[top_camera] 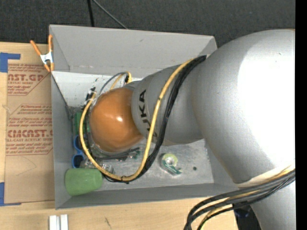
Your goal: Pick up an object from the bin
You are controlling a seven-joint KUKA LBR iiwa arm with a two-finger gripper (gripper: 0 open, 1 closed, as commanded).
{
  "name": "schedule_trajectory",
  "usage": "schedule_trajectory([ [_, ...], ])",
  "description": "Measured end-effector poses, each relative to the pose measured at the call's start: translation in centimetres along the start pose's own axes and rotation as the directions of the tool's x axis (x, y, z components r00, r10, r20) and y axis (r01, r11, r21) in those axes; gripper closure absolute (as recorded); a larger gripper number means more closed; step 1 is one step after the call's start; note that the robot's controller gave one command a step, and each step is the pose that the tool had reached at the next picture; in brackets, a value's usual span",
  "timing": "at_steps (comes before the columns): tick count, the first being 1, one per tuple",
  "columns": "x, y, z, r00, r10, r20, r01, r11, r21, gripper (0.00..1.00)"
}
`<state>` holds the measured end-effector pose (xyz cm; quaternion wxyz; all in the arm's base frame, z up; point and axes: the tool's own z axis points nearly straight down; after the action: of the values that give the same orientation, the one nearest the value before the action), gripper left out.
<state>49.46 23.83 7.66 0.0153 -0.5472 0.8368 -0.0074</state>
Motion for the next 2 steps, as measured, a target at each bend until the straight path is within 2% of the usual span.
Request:
schedule_trajectory([
  [1,2.0,-3.2,-14.9,1.0,0.008,-0.009,-0.008,1.0,-0.021,1.0],
  [2,2.9,-3.5,-10.7,1.0,0.015,-0.017,-0.016,0.999,-0.032,1.0],
])
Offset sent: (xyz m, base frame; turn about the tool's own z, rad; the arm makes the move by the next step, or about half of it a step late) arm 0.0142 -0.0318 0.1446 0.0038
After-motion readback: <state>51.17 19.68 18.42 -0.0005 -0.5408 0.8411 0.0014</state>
